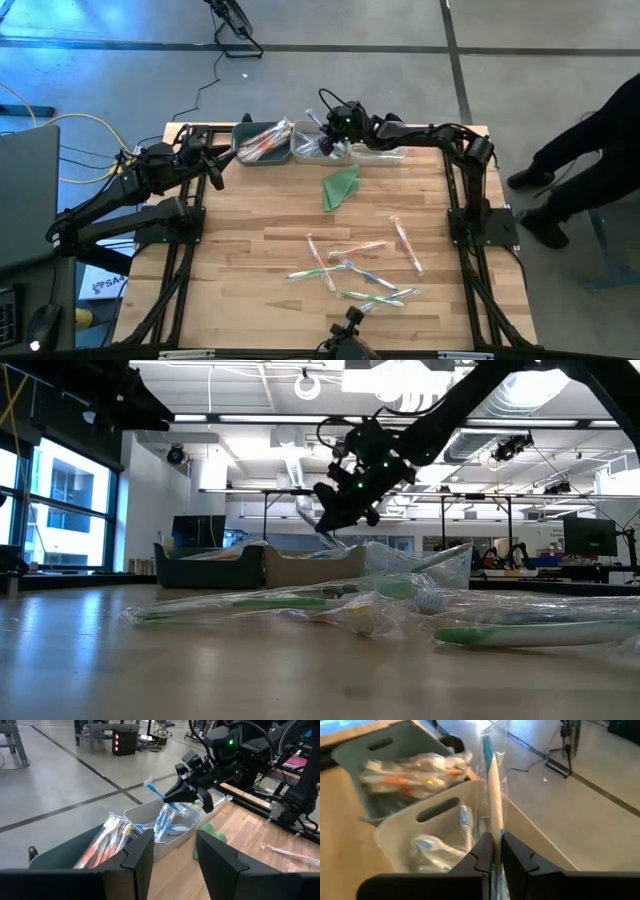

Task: Pick & Place Toothbrushes
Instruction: Put the blue toothbrush into the gray bin, then put the orange toothbrush into the dark blue bin

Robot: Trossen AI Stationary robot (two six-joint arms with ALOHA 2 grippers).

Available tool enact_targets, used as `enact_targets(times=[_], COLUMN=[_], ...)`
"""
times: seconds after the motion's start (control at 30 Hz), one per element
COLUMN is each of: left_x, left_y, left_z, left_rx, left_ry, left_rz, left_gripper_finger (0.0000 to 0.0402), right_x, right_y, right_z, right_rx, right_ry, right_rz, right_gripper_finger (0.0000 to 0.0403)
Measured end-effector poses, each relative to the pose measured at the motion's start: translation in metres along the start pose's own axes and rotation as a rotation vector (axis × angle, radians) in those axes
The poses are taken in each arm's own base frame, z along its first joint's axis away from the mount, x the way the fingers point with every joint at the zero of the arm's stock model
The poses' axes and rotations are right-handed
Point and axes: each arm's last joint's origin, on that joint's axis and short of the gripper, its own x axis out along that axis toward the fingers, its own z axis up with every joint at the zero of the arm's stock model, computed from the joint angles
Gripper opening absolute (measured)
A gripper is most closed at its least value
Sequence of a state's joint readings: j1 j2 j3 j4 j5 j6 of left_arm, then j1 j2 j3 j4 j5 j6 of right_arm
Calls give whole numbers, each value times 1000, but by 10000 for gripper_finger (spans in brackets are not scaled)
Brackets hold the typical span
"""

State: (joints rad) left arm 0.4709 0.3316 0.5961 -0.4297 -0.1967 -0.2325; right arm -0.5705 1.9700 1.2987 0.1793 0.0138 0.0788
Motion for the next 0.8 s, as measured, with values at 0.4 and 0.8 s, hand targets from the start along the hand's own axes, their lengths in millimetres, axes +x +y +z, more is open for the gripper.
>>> enact_targets(times=[0.4, 0.8], left_x=[0, 0], left_y=[0, 0], left_z=[0, 0], left_rx=[0, 0], left_ry=[0, 1], left_rz=[0, 0], left_gripper_finger=[143, 143], right_x=[0, -6], right_y=[2, 18], right_z=[1, 7], right_rx=[-2, -14], right_ry=[-4, -40], right_rz=[24, 57], right_gripper_finger=[93, 140])
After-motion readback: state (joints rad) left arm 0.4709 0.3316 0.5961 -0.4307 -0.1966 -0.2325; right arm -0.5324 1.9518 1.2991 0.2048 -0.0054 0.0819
